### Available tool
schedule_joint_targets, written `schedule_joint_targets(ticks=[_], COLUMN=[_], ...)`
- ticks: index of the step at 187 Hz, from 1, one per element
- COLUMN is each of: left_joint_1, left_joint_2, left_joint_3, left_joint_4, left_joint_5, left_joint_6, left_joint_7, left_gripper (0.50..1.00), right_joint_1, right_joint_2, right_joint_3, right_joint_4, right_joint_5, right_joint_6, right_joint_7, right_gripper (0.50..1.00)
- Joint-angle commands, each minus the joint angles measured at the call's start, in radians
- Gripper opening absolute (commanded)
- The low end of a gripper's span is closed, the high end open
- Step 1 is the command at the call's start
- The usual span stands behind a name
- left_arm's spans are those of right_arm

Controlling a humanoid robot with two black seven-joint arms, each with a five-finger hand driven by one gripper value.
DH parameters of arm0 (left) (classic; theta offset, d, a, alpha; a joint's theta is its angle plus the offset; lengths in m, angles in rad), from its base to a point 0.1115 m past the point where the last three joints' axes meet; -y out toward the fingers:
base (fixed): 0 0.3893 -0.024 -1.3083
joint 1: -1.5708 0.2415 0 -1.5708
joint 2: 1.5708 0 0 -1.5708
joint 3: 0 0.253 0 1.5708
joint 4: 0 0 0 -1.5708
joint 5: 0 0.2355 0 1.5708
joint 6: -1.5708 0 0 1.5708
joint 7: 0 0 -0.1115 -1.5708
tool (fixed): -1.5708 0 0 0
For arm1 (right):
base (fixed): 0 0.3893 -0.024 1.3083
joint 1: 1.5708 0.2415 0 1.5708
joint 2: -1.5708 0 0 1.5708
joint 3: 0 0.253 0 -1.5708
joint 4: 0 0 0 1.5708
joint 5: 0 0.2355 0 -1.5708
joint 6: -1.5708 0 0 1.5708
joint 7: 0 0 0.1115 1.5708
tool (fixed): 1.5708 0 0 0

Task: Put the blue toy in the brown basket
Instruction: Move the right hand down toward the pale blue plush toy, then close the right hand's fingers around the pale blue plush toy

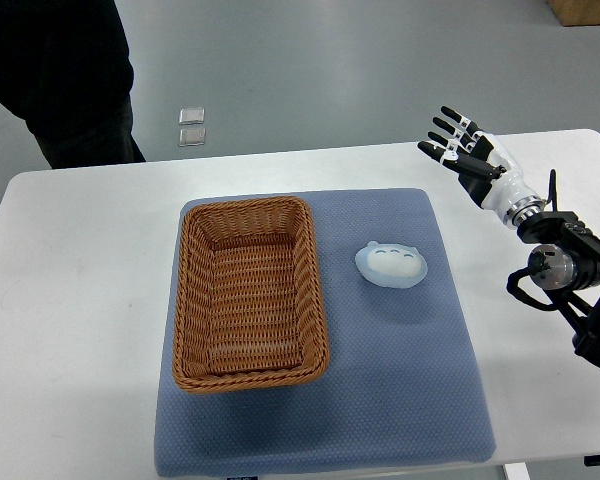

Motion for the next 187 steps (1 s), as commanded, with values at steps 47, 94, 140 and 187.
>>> schedule_joint_targets(ticks=[47, 94, 140, 187], left_joint_1=[0.0, 0.0, 0.0, 0.0], left_joint_2=[0.0, 0.0, 0.0, 0.0], left_joint_3=[-0.002, -0.003, -0.006, -0.006], left_joint_4=[0.002, 0.002, 0.005, 0.005], left_joint_5=[0.0, 0.0, -0.002, -0.002], left_joint_6=[-0.003, -0.004, -0.004, -0.004], left_joint_7=[0.0, 0.0, 0.0, 0.0], left_gripper=[1.0, 1.0, 1.0, 1.0], right_joint_1=[0.004, 0.006, 0.027, 0.099], right_joint_2=[-0.011, -0.066, -0.172, -0.338], right_joint_3=[-0.007, -0.09, -0.22, -0.349], right_joint_4=[0.009, 0.081, 0.17, 0.301], right_joint_5=[-0.131, -0.343, -0.594, -0.734], right_joint_6=[0.012, 0.052, 0.063, 0.064], right_joint_7=[0.002, 0.012, 0.084, 0.164], right_gripper=[0.911, 0.911, 0.911, 0.911])
